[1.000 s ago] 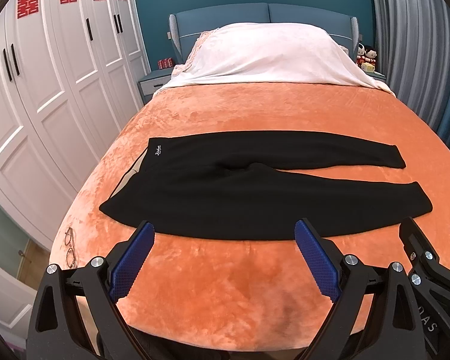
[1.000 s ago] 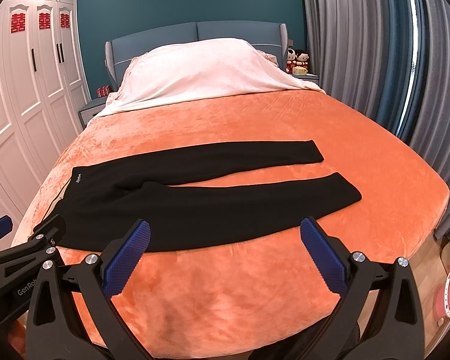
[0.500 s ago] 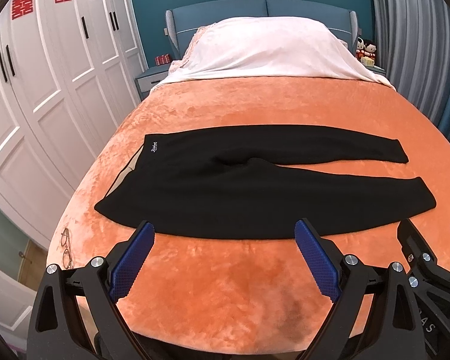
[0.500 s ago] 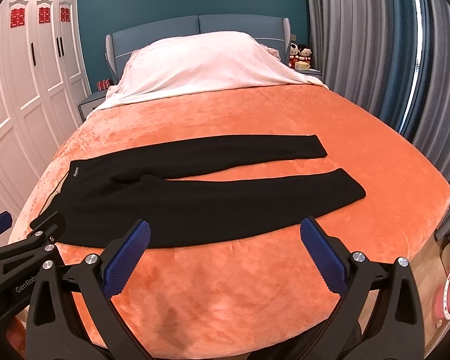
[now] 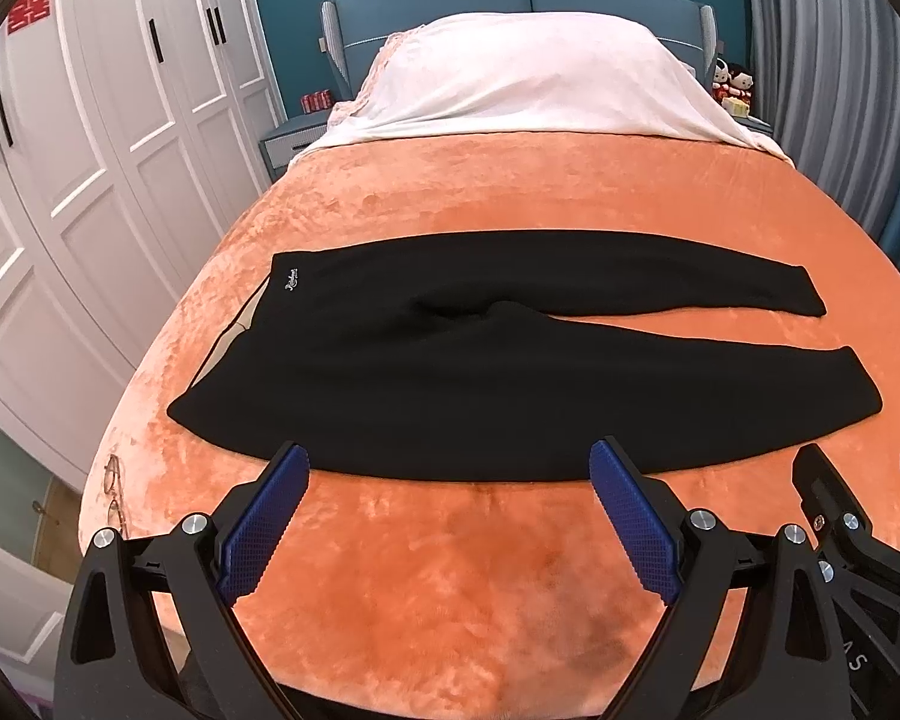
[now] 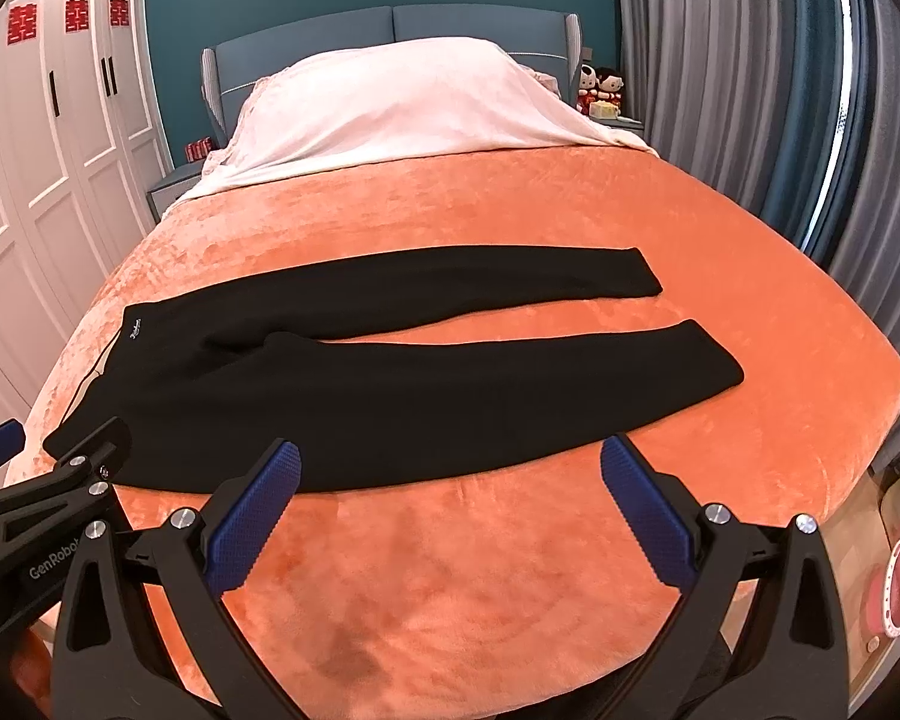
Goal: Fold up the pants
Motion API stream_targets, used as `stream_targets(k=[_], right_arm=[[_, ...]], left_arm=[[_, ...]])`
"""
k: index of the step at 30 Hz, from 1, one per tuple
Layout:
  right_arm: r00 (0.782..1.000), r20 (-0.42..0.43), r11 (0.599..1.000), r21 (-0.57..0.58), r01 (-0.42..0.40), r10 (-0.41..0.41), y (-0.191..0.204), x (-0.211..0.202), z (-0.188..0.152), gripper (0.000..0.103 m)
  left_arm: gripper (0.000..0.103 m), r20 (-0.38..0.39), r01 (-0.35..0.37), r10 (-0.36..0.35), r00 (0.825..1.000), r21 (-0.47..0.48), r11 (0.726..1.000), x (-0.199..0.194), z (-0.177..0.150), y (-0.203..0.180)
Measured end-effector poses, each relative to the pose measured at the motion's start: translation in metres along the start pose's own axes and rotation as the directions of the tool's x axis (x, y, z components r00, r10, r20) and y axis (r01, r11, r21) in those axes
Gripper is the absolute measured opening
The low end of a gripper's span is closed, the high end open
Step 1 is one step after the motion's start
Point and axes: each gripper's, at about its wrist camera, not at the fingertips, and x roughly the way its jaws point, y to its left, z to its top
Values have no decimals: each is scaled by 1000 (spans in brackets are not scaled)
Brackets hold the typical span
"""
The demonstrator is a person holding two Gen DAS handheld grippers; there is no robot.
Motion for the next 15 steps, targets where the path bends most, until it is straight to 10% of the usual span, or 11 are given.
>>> stream_targets(k=[9,15], right_arm=[[999,-30,999,-11,-37,37,-6,17,3,98],[987,-90,990,68,-127,132,-86,99,32,98]], left_arm=[[94,-13,-13,13,1000,4,1000,12,1,2],[94,-51,-69,69,996,6,998,49,4,20]])
